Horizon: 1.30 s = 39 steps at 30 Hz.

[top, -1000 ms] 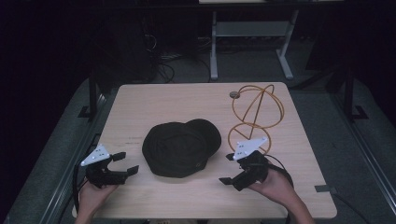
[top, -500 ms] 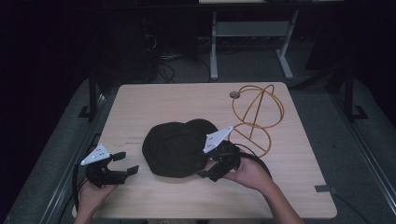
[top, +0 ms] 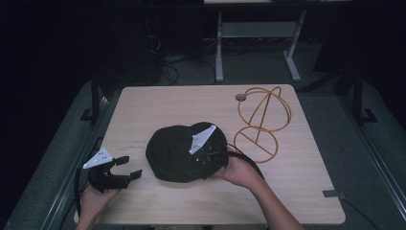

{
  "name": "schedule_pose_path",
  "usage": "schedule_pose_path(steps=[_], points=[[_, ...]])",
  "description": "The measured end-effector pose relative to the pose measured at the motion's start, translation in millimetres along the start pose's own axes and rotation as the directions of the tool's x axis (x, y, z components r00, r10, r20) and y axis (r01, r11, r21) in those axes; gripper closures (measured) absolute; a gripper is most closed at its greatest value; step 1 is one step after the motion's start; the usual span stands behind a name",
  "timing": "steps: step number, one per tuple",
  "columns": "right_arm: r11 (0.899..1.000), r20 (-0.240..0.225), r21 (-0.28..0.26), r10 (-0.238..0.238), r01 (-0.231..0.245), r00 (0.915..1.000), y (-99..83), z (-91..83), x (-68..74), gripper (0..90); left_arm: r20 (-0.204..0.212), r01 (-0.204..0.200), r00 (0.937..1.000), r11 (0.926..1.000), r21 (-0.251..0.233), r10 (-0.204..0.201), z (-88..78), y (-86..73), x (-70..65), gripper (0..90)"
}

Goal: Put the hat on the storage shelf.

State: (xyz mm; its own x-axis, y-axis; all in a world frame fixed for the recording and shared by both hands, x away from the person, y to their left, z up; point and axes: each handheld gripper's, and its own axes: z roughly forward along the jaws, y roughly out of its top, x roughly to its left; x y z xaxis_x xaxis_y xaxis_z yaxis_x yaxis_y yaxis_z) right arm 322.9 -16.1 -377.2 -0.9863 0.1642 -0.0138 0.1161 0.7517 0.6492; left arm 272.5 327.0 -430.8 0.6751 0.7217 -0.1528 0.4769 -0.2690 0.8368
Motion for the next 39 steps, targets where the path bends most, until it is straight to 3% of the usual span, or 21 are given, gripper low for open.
schedule_pose_path(steps=[17,31,35,39], points=[[0.999,-0.027,0.051,-0.011,0.012,0.9996,23.7,36.6,-2.2,44.4,0.003,-0.008,1.0,1.0,-0.001,0.008,0.1,0.7,1.5,16.4],[0.995,-0.033,0.095,-0.021,0.024,0.9992,36.9,63.3,-2.4,67.6,-0.006,-0.002,1.0,1.0,0.003,0.002,0.4,0.5,3.0,16.4],[0.989,-0.03,0.146,-0.014,0.018,0.9995,38.8,74.1,-1.0,76.2,-0.004,-0.004,1.0,1.0,0.004,0.004,-0.1,1.1,3.6,16.4],[0.985,-0.025,0.173,-0.017,0.021,0.9995,40.0,79.4,0.2,77.1,-0.002,-0.002,1.0,1.0,0.0,0.002,0.1,1.8,4.0,16.4]])
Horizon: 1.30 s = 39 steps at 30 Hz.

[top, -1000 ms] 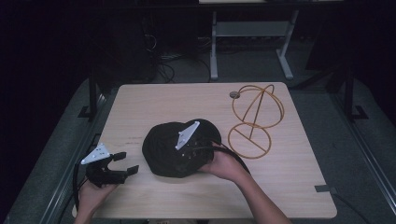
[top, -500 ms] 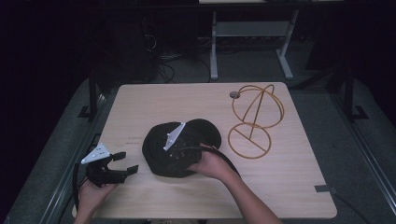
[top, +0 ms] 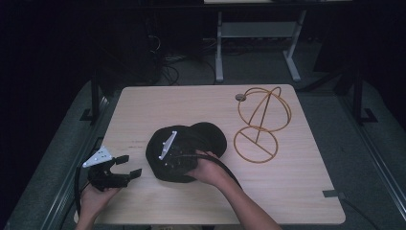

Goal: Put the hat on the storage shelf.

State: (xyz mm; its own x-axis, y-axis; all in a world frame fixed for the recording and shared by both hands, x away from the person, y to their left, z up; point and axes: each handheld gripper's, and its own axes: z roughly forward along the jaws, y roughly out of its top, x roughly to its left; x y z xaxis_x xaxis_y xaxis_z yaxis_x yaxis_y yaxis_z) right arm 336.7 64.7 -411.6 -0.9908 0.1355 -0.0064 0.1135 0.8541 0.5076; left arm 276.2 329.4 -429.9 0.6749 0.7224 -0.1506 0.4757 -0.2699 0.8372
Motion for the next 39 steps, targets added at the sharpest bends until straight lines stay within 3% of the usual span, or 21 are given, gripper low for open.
schedule_pose_path(steps=[4,9,13,15,19,24,27,38,39], points=[[1.0,0.0,0.024,0.002,-0.002,1.0,2.2,7.2,-0.4,75.6,0.005,-0.002,1.0,0.9999,0.012,0.002,1.8,-0.6,0.0,16.4],[0.999,-0.001,0.05,-0.016,0.016,0.9999,2.5,16.7,4.2,81.5,0.009,-0.003,1.0,1.0,0.007,0.002,1.9,0.2,-1.1,16.4],[0.999,-0.007,0.05,-0.014,0.014,0.9999,1.6,11.8,3.2,84.2,0.007,0.007,0.9999,1.0,0.006,-0.007,2.1,0.2,-0.9,16.4],[0.999,-0.007,0.039,-0.004,0.004,1.0,-0.5,5.5,1.5,85.0,0.001,-0.012,0.9999,0.9998,0.017,0.012,1.8,0.1,-0.3,16.4],[1.0,-0.001,-0.027,0.016,-0.016,0.9999,-3.4,-14.2,-1.3,85.0,0.005,0.001,1.0,1.0,0.003,-0.001,1.1,0.5,-1.0,16.4],[0.994,0.001,-0.109,0.029,-0.029,0.9996,-4.6,-41.8,-3.6,84.9,0.018,0.002,0.9998,0.9994,-0.034,-0.001,-1.0,3.8,-4.2,16.4],[0.989,0.001,-0.144,0.026,-0.025,0.9997,-3.8,-59.2,-2.1,84.8,0.034,-0.014,0.9993,0.9994,-0.032,0.015,0.6,6.0,-8.0,16.4],[0.976,0.021,-0.215,0.027,-0.022,0.9994,-8.2,-92.5,0.5,84.8,0.098,-0.036,0.9942,0.9948,-0.096,0.045,1.7,20.2,-22.6,16.2],[0.977,0.022,-0.214,0.025,-0.019,0.9994,-8.2,-96.6,1.0,84.8,0.114,-0.053,0.9913,0.9927,-0.108,0.066,2.0,24.9,-26.0,16.2]])
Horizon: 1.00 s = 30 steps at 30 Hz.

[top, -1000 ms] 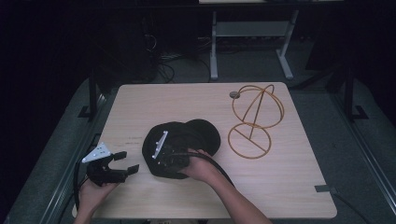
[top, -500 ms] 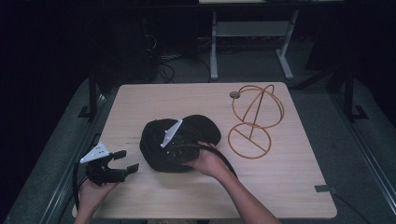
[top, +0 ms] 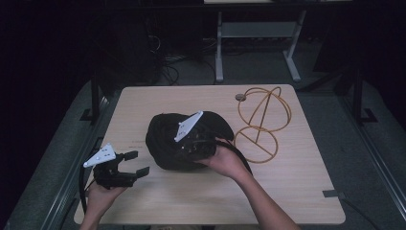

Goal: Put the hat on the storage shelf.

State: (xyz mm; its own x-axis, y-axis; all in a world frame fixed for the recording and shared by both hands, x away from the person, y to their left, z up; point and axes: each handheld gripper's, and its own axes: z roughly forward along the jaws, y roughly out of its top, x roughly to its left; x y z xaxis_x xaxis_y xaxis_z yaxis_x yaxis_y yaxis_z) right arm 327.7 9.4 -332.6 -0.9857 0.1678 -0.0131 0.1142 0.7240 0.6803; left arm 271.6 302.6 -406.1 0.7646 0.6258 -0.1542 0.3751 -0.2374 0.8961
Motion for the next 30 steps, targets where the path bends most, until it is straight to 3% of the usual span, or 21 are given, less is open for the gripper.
schedule_pose_path(steps=[2,8,12,19,24,26,30], points=[[1.0,0.005,0.002,-0.005,0.005,1.0,1.2,-4.1,0.1,84.8,0.011,-0.022,0.9997,0.9997,-0.001,0.022,0.8,4.4,-2.5,16.2],[1.0,-0.004,-0.016,-0.009,0.009,1.0,4.2,-16.1,-1.0,84.7,0.049,-0.041,0.9979,0.9985,-0.037,0.042,4.2,16.4,-9.5,16.1],[1.0,-0.01,-0.027,-0.016,0.015,0.9998,6.5,-23.8,-2.4,84.6,0.059,-0.067,0.9959,0.9971,-0.036,0.069,6.2,25.8,-11.9,14.9],[0.998,-0.029,-0.059,-0.029,0.028,0.9991,11.8,-34.6,0.3,84.8,0.061,-0.075,0.9951,0.9954,-0.06,0.078,13.7,41.1,-14.1,12.6],[0.996,-0.051,-0.074,-0.055,0.052,0.9972,15.6,-41.6,4.5,84.7,0.115,-0.087,0.9886,0.9923,-0.089,0.097,16.7,50.6,-15.5,12.7],[0.994,-0.082,-0.092,-0.072,0.064,0.994,17.1,-45.0,8.5,84.8,0.156,-0.089,0.9822,0.9905,-0.105,0.105,18.5,51.5,-15.1,14.7],[0.993,-0.086,-0.091,-0.085,0.078,0.9926,18.7,-46.5,12.4,84.7,0.193,-0.094,0.9746,0.9898,-0.107,0.113,23.0,51.9,-17.9,19.3]])
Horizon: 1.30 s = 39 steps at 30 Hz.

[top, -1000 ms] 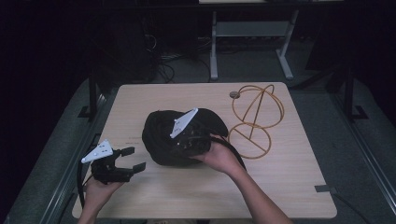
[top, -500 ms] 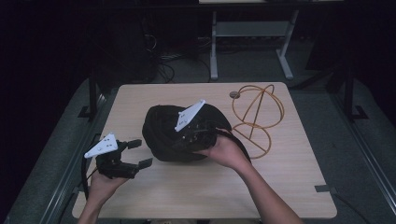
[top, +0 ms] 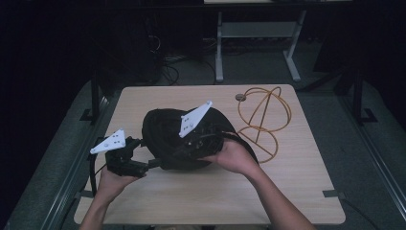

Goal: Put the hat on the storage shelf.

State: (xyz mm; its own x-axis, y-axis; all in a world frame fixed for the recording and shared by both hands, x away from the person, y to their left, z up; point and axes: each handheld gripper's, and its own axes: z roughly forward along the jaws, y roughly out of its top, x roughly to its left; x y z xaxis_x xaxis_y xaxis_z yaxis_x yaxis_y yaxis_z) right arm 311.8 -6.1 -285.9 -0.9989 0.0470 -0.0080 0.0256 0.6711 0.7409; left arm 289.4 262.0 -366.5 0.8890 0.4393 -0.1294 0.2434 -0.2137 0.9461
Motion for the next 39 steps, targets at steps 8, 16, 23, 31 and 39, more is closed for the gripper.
schedule_pose_path(steps=[8,16,23,31,39], points=[[1.0,-0.016,-0.01,-0.001,0.001,0.9999,-0.5,-3.0,2.2,84.8,0.007,-0.001,1.0,0.9998,-0.018,0.001,0.7,3.6,3.2,53.8],[0.997,-0.028,-0.06,0.04,-0.041,0.9988,-14.2,-6.5,-1.6,85.0,0.003,-0.029,0.9996,0.9994,0.017,0.029,2.7,16.3,0.7,86.4],[0.993,-0.031,-0.087,0.079,-0.082,0.9964,-28.4,-9.1,-6.5,83.6,0.001,-0.036,0.9993,0.9989,0.031,0.036,4.8,24.5,0.1,87.3],[0.99,-0.024,-0.103,0.095,-0.097,0.9952,-36.7,-13.2,-7.4,80.6,-0.014,-0.076,0.997,0.9956,0.054,0.077,3.1,45.0,-5.4,87.3],[0.986,-0.019,-0.122,0.11,-0.111,0.9938,-40.7,-15.5,-8.0,77.0,-0.011,-0.104,0.9944,0.9919,0.073,0.105,5.5,60.8,-7.3,87.4]])
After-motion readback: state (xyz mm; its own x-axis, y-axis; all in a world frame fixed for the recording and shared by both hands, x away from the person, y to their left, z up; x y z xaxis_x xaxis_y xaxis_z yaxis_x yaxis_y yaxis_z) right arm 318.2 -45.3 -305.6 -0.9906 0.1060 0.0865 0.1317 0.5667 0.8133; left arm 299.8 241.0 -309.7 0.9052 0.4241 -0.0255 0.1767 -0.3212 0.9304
